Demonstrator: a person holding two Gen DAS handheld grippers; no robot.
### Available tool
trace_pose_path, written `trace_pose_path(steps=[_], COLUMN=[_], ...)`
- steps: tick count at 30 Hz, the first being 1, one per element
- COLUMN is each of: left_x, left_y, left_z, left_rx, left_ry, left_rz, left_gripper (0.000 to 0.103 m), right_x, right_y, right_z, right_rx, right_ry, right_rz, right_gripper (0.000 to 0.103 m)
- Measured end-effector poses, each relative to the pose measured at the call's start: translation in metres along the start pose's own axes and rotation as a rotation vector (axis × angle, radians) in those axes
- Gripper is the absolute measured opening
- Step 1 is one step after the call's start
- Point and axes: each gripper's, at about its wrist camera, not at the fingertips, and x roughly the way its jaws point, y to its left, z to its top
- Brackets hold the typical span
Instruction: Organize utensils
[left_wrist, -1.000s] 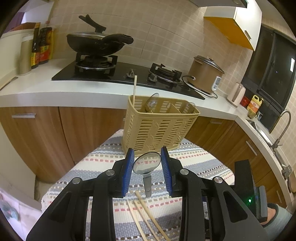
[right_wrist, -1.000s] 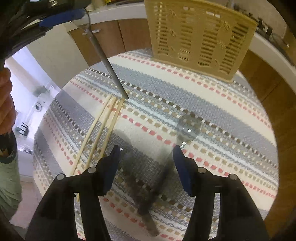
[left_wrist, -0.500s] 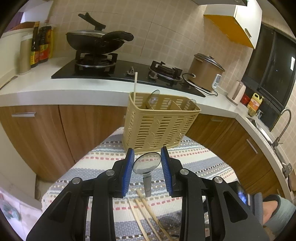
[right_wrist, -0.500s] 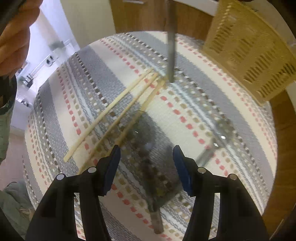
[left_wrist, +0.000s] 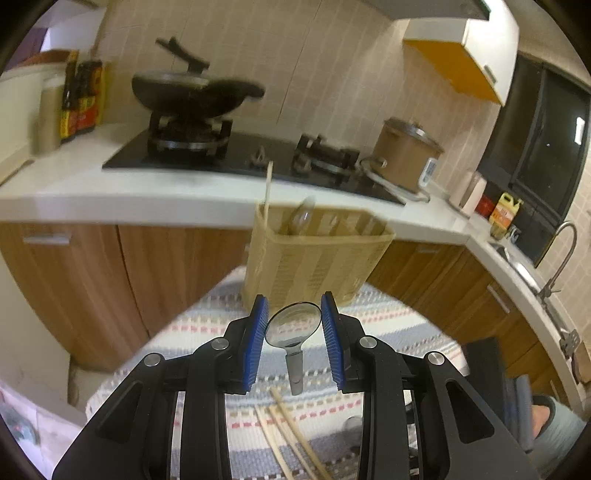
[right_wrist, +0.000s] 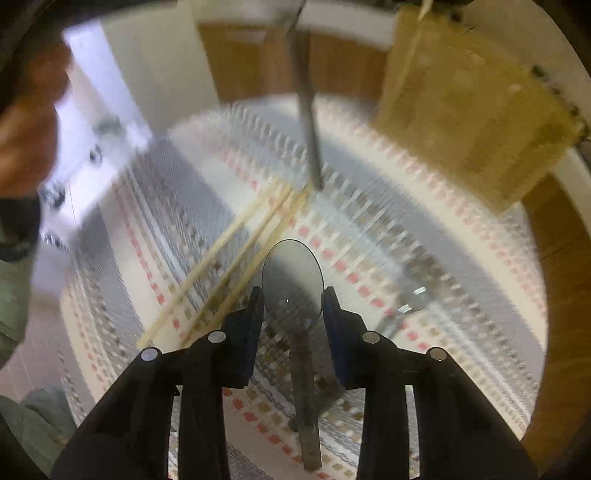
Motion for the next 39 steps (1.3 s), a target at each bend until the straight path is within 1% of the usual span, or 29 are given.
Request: trace_pose_path(steps=[1,2,5,6,8,10,11,13,14,16,18,20,22,26,29,31,35,39], left_x=[-0.004,-0.007,-0.016,-0.018,-0.018,-0.018,-0.019,-0.021,-0.021,-0.019,-0.011,0.002,0.014,0.047,0.069,0.080,0.095,0.097], left_y=[-0.001,-0.003,-0.011,-0.014,-0.021,-0.025,-0.025,-0.024,-0.024,-0.023,-0.024,-0.026,-0.027,-0.023,-0.015,-0.011,-0.008,-0.006], left_z=[0.007,0.014,0.039,0.047,0.065,0.085,0.092,0.111,0.119,0.132,0.142,0.150,0.152,0.148,0.140,0.133,0.121,0.115], left_rx=[0.003,0.007,0.026,0.036,0.061,0.077,0.078,0.080,0.078,0.079,0.086,0.107,0.121,0.121,0.111,0.108,0.116,0.107], left_ry=[-0.014,-0.029,-0.073,-0.085,-0.108,-0.123,-0.127,-0.125,-0.128,-0.142,-0.144,-0.145,-0.140,-0.100,-0.075,-0.058,-0.026,-0.007], left_rz=[-0.002,-0.006,-0.022,-0.019,-0.001,0.024,0.029,0.029,0.038,0.042,0.048,0.084,0.100,0.111,0.117,0.113,0.118,0.098], left_gripper=[0.028,0.028,0.028,0.028,0.028,0.028,0.028,0.028,0.028,0.028,0.028,0.028,0.028,0.028,0.028,0.028,0.028,0.028], right_x=[-0.014,-0.035,-0.081,-0.086,-0.106,-0.120,-0.129,-0.140,-0.144,-0.145,-0.144,-0.135,-0.121,-0.090,-0.064,-0.053,-0.044,-0.045], right_y=[-0.006,-0.015,-0.040,-0.050,-0.068,-0.086,-0.101,-0.117,-0.125,-0.142,-0.159,-0.177,-0.190,-0.209,-0.212,-0.211,-0.209,-0.202], right_z=[0.005,0.013,0.037,0.050,0.066,0.080,0.086,0.098,0.105,0.115,0.122,0.129,0.135,0.136,0.125,0.118,0.107,0.099], right_rx=[0.018,0.049,0.129,0.154,0.212,0.263,0.296,0.343,0.358,0.383,0.417,0.458,0.489,0.529,0.544,0.545,0.553,0.540], right_ry=[-0.045,-0.113,-0.287,-0.336,-0.460,-0.542,-0.592,-0.681,-0.737,-0.810,-0.852,-0.884,-0.894,-0.882,-0.883,-0.872,-0.864,-0.844], right_rz=[-0.007,-0.019,-0.066,-0.077,-0.119,-0.140,-0.144,-0.171,-0.192,-0.257,-0.261,-0.277,-0.293,-0.277,-0.298,-0.294,-0.272,-0.259], right_gripper=[0.030,0.030,0.030,0.030,0.030,0.030,0.030,0.030,0.030,0.030,0.030,0.030,0.030,0.030,0.030,0.030,0.030,0.030])
